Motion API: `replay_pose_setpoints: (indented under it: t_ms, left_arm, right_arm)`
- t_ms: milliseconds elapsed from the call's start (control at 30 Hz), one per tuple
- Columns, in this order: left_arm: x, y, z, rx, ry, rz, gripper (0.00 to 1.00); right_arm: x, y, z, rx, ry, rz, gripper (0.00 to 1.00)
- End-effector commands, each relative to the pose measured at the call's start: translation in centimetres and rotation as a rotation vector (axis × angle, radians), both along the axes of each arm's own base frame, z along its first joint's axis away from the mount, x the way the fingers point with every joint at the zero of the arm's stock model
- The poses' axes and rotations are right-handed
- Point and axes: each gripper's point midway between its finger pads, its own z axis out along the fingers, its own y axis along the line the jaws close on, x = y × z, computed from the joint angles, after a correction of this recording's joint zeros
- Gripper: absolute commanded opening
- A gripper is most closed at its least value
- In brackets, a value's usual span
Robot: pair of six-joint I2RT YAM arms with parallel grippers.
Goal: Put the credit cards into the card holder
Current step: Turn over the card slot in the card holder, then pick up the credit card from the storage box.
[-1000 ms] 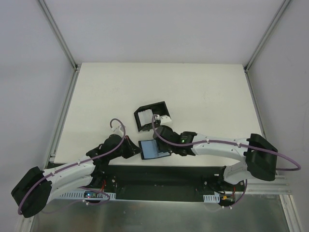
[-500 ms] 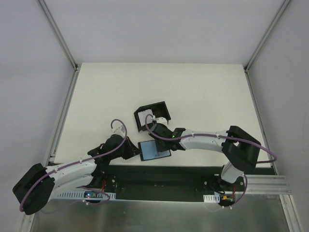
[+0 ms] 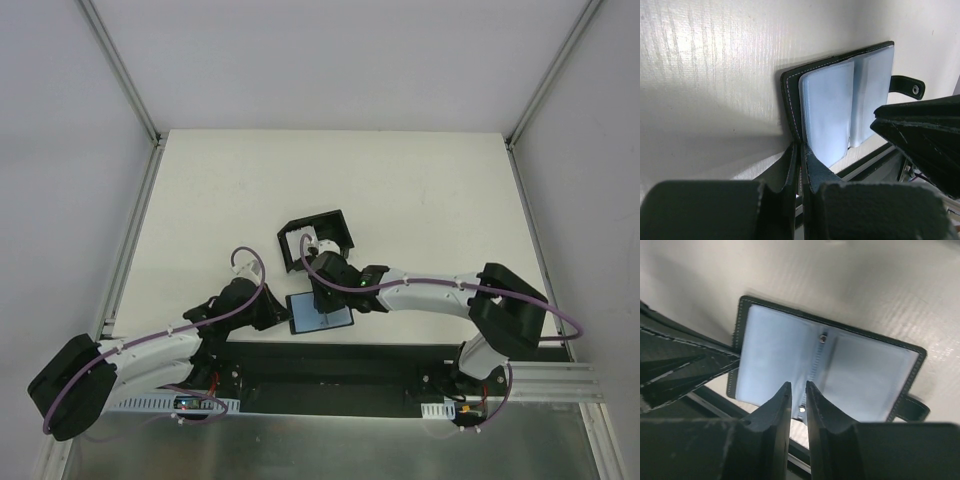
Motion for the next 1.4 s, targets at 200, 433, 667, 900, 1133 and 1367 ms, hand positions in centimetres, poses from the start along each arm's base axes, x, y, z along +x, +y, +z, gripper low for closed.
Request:
replay_pose_setpoints:
  t_ms: [200, 433, 667, 900, 1133, 1367]
  left_arm:
    - [0.8, -0.1, 0.4, 0.037, -0.021, -0.01, 0.0]
    - [0.8, 0.2, 0.1, 0.05, -0.015, 0.005, 0.0]
    - [1.0, 0.5, 0.3, 0.037, -0.024, 0.036, 0.0]
    - [1.4, 0.9, -0.1, 0.033, 0.002, 0.103, 0.0]
    - [1.8, 1.3, -0.6, 0.035, 0.036, 0.164, 0.0]
    - [2.3, 1.9, -0.9, 0.029, 0.05, 0.22, 0.0]
  right_arm:
    - [-0.5, -0.1, -2.7, -0.043, 0.08, -0.005, 0.17]
    - [0.7, -2.5, -1.5, -0.105, 0.015, -0.043, 0.17]
    - [1.0, 1.0, 4.2, 0.092, -0.04, 0.054, 0.28]
    - [4.8, 1.3, 10.0, 0.214, -0.13, 0.025, 0.42]
    - [9.6, 0.7, 11.4, 0.198, -0.149, -0.015, 0.51]
    - [13.5, 1.9, 10.7, 0.19, -0.105, 0.001, 0.59]
